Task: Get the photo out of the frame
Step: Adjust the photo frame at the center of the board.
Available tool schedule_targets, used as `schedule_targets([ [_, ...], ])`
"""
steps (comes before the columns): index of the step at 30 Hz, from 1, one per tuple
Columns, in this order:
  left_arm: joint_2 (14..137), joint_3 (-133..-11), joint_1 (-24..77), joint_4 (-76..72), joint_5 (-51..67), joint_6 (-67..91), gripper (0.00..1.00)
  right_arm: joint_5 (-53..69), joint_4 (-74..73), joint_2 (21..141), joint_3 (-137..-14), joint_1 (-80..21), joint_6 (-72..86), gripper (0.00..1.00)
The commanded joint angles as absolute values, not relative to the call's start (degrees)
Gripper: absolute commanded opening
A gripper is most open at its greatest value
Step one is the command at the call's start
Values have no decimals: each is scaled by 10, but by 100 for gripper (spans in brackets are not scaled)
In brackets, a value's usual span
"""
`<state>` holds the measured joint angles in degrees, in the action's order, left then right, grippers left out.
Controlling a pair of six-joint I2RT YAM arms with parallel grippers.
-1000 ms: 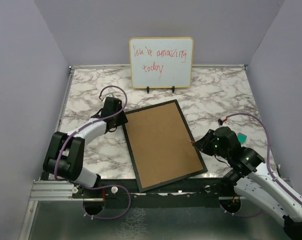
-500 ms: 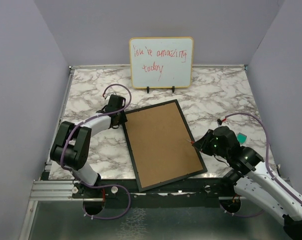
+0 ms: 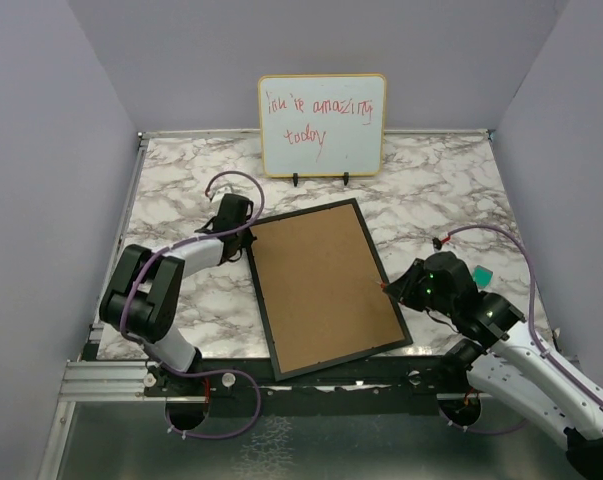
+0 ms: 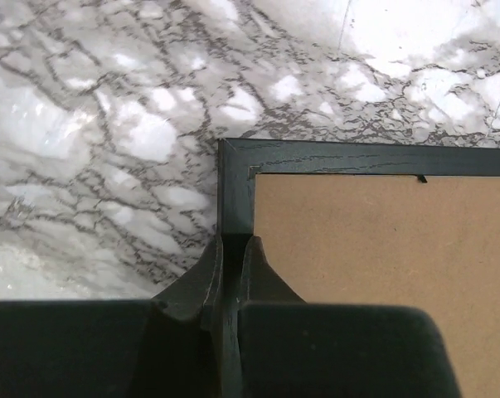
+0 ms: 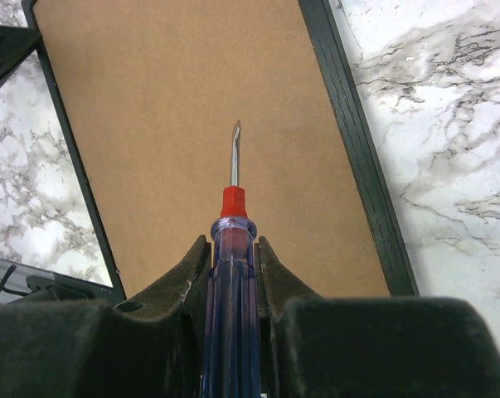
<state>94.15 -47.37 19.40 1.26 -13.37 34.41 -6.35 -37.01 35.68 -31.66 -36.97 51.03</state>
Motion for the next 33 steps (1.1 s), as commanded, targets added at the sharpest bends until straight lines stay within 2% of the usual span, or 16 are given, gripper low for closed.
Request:
schedule_targets([
  [1, 897, -380, 166, 42, -151, 421, 0, -66, -372, 347, -320, -370, 512, 1],
  [11, 744, -258, 65, 27, -119, 540, 0, -41, -377, 339, -319, -370, 505, 1],
  [15, 695, -243, 66, 45, -110, 549, 0, -32, -382, 338, -317, -370, 507, 0],
  [16, 627, -214, 94, 93, -98, 547, 0, -37, -382, 326, -315, -370, 511, 0],
  [18, 575, -201, 128, 112, -98, 537, 0, -41, -377, 321, -313, -370, 512, 1],
  [19, 551, -208, 139, 134, -104, 524, 5, -44, -375, 321, -314, -370, 511, 1],
  [23, 508, -279, 153, 171, -111, 416, 59, -49, -375, 334, -323, -370, 504, 1],
  [24, 522, -309, 153, 174, -110, 378, 67, -49, -374, 338, -324, -370, 502, 0],
  [26, 575, -368, 153, 172, -97, 301, 76, -50, -371, 346, -325, -370, 501, 0],
  [27, 613, -398, 153, 165, -77, 252, 78, -50, -368, 349, -325, -370, 500, 1],
  [33, 850, -578, 113, 211, -3, 95, 79, -45, -365, 355, -326, -370, 500, 1],
])
